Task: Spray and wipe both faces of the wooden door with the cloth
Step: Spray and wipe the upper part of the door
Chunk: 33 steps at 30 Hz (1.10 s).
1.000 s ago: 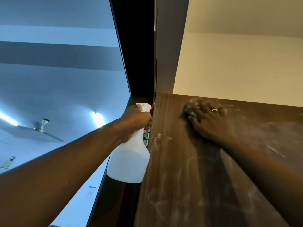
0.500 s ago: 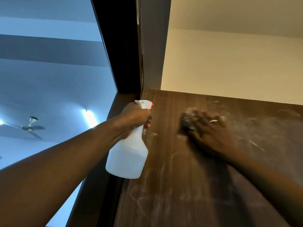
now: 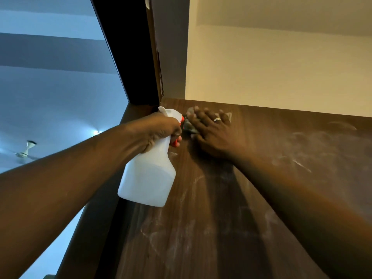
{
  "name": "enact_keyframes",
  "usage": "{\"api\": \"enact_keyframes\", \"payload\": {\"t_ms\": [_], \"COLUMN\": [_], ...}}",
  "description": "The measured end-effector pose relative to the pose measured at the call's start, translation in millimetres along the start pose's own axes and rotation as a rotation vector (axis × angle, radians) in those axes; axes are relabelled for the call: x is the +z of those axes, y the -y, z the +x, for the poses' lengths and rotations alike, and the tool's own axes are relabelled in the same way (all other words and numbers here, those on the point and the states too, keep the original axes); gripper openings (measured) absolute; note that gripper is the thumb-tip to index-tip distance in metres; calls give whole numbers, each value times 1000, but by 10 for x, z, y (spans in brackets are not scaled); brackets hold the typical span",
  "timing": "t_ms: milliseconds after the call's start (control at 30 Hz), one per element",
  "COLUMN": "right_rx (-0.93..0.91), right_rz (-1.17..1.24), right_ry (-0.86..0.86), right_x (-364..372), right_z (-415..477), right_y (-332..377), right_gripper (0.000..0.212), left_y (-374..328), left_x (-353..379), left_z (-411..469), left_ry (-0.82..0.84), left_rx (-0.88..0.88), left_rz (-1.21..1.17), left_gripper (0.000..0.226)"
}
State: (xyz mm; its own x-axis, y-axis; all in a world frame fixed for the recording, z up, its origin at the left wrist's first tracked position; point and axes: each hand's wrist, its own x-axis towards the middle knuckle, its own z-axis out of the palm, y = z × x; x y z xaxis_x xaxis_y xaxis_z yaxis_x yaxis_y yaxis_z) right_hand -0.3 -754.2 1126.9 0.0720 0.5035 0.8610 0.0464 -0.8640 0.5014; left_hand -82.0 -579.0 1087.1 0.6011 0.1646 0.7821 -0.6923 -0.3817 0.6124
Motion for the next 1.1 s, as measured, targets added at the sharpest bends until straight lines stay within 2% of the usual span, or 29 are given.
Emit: {"api": "enact_keyframes", "payload": {"t_ms": [67,133,200,300,400,467,533,600,733,800,867,933,1000,1100], "right_rx": [-112,-122,56,432,552,496,356,223,79,64,144,341,519,597], "right_rz": [27,44,12,1,46,50,56,47,20,7,-5,-3,32,71], "right_ry": [16,11,5,47,89,103,113,74,41,36,54,62,65,97], "right_x": [48,91,75,-11,-148,-186,-181,-100,36,45,29,24,-10,-108], "right_z": [-525,-1030,-1288,-1193,-728,-371,-120,-128,-948,-1472,-1787,-1898,-1773,-1195], "right_y": [-102,-383,-851,-1562,-1776,-1573,-1211,-903,-771,-895,-1201,-1593,-1948,-2111], "right_gripper": [63,62,63,63,63,63,63,63,64,64,66,69,66,64], "left_y": [-60,-80,-96,-184,-297,-358,-406,-424,-418,-395,-357,-333,-322,-396], "left_x": [36,63,69,78,126,204,299,384,478,512,565,618,650,685], "left_z": [-43,-105,-156,-258,-275,-296,-279,-291,-388,-440,-476,-515,-520,-527], "left_ry": [-8,10,21,48,83,66,14,-5,61,92,124,140,143,134], "left_rx": [27,21,8,-17,-22,-28,-25,-21,-63,-65,-66,-68,-62,-66], "left_rz": [12,6,6,-3,-15,-9,10,30,8,1,-24,-34,-32,-34], "left_gripper": [4,4,12,4,12,7,2,9,2,4,6,6,6,7]}}
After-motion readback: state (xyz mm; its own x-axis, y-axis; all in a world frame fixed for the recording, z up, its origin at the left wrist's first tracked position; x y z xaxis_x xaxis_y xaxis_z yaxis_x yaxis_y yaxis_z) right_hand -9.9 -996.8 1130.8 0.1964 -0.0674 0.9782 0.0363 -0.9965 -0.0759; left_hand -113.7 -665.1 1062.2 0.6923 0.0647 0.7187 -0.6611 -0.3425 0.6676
